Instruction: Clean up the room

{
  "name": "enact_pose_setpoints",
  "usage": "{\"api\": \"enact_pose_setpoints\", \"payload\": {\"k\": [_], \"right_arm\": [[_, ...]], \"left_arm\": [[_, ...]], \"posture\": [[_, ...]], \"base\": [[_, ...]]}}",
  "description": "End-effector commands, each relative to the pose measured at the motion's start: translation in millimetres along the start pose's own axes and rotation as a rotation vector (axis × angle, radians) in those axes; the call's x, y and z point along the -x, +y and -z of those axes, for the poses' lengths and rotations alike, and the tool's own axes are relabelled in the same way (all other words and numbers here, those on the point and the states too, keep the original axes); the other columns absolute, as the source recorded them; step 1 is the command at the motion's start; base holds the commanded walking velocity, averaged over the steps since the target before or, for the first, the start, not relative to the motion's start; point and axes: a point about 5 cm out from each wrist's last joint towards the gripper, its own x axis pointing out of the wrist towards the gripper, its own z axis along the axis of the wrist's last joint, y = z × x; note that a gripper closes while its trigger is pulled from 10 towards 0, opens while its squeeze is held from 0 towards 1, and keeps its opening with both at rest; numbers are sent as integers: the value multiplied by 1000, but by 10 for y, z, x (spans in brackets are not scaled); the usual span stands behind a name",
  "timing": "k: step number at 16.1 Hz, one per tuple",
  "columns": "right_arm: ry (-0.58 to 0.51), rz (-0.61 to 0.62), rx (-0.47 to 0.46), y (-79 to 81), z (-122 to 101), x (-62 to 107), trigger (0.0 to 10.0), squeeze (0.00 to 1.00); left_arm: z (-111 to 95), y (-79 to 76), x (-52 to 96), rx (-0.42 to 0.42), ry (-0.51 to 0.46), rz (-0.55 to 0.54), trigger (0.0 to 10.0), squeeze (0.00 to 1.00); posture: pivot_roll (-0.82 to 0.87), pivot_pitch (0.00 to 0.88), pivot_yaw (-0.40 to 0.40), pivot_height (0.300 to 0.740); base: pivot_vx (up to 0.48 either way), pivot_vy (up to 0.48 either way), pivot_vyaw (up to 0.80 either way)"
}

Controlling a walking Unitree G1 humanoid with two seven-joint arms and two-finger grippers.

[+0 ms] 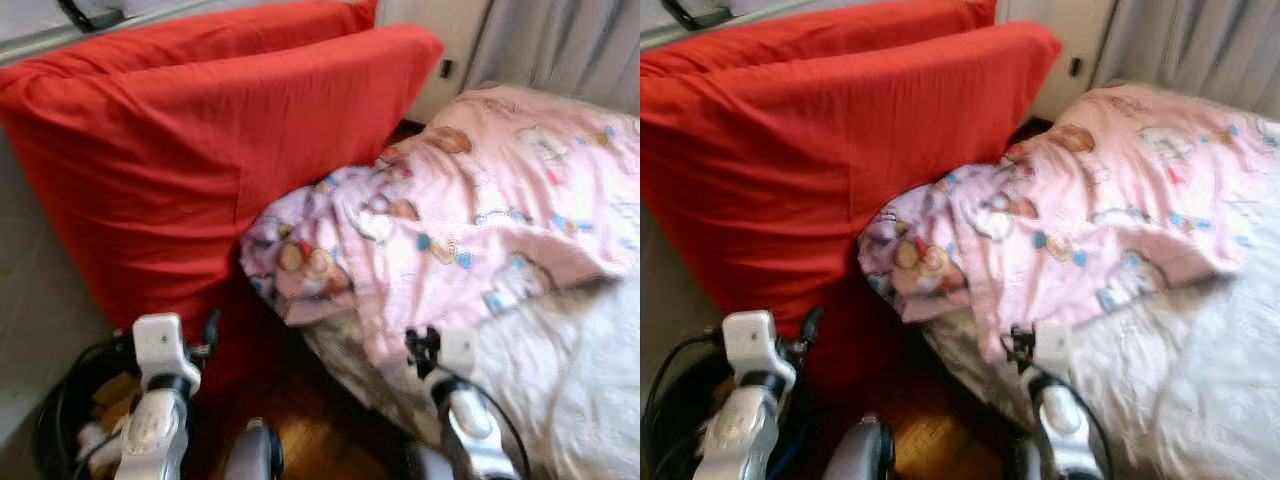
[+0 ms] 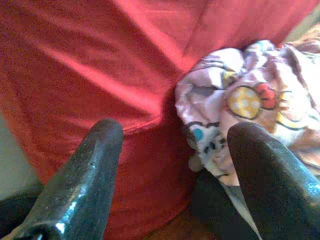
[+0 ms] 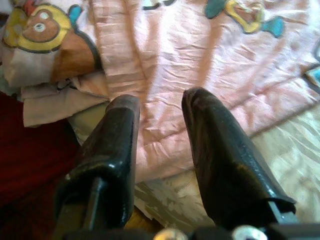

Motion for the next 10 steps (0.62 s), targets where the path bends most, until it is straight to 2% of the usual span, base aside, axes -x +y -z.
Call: {"api": "enact_pose_setpoints", "payload": {"k": [1,2,10], "right_arm": [[-7,-19,4,52,1,2,10000,0],[-4,-12,-9,52,8,3,10000,0],[7,-20,-11,59,15,-3,10000,0]], "left_arm": [[20,43,15,-4,20,-10,10000,0],[20,40,15,-2,19,-10,10000,0],[18,36,16,4,16,-10,10000,0]], "posture": [[60,103,9,618],[60,103,9,618],[60,106,6,618]], "base": [[326,0,800],[334,0,406],[330,0,0]]}}
